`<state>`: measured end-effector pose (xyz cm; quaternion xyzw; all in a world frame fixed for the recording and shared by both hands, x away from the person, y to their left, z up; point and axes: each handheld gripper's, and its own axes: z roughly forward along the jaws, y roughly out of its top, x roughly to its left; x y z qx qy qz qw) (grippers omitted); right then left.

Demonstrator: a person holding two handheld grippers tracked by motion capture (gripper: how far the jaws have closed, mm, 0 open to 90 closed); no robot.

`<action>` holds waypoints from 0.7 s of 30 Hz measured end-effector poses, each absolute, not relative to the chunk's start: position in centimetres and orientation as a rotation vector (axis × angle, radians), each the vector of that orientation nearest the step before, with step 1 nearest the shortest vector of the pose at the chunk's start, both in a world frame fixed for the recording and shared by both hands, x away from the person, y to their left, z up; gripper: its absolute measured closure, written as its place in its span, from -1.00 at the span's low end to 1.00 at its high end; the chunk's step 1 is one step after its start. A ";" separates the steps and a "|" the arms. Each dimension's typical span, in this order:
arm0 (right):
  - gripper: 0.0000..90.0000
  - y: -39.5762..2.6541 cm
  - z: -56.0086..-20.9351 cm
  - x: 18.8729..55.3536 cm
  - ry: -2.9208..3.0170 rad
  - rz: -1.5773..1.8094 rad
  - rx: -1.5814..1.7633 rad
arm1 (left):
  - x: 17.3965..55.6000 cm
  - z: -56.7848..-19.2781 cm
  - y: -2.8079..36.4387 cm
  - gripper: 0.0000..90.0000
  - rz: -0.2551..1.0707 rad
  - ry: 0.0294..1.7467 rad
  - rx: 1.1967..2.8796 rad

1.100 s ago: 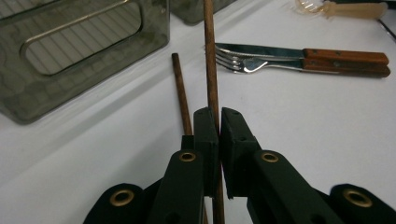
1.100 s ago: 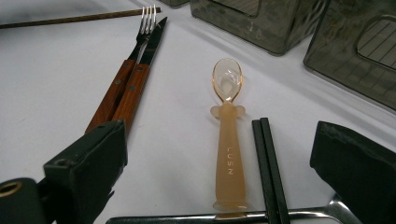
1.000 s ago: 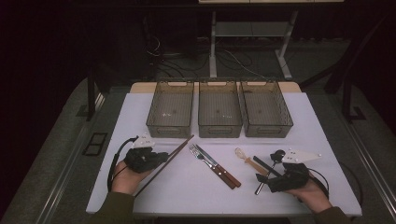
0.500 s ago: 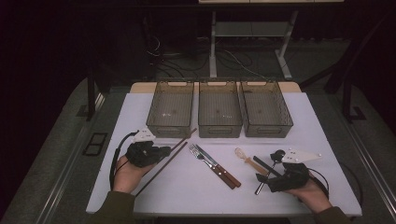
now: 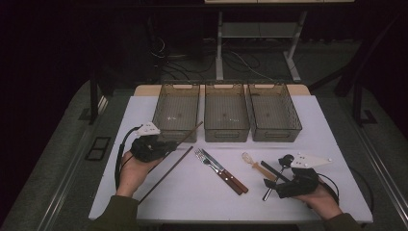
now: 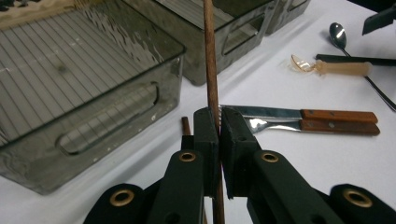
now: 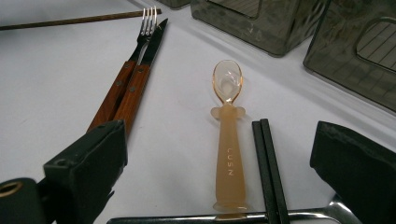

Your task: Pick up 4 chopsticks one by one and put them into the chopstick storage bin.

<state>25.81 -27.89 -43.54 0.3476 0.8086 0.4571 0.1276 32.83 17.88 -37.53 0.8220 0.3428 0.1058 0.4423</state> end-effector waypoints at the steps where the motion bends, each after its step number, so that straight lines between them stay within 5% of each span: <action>1: -0.91 -27.9 -43.5 25.8 2.353 1.329 1.012 | 33.0 -37.5 17.9 0.90 0.265 0.852 2.035; 21: -0.91 -27.9 -43.6 25.8 2.353 1.324 1.015 | 36.6 -36.9 17.4 0.90 0.291 0.884 2.000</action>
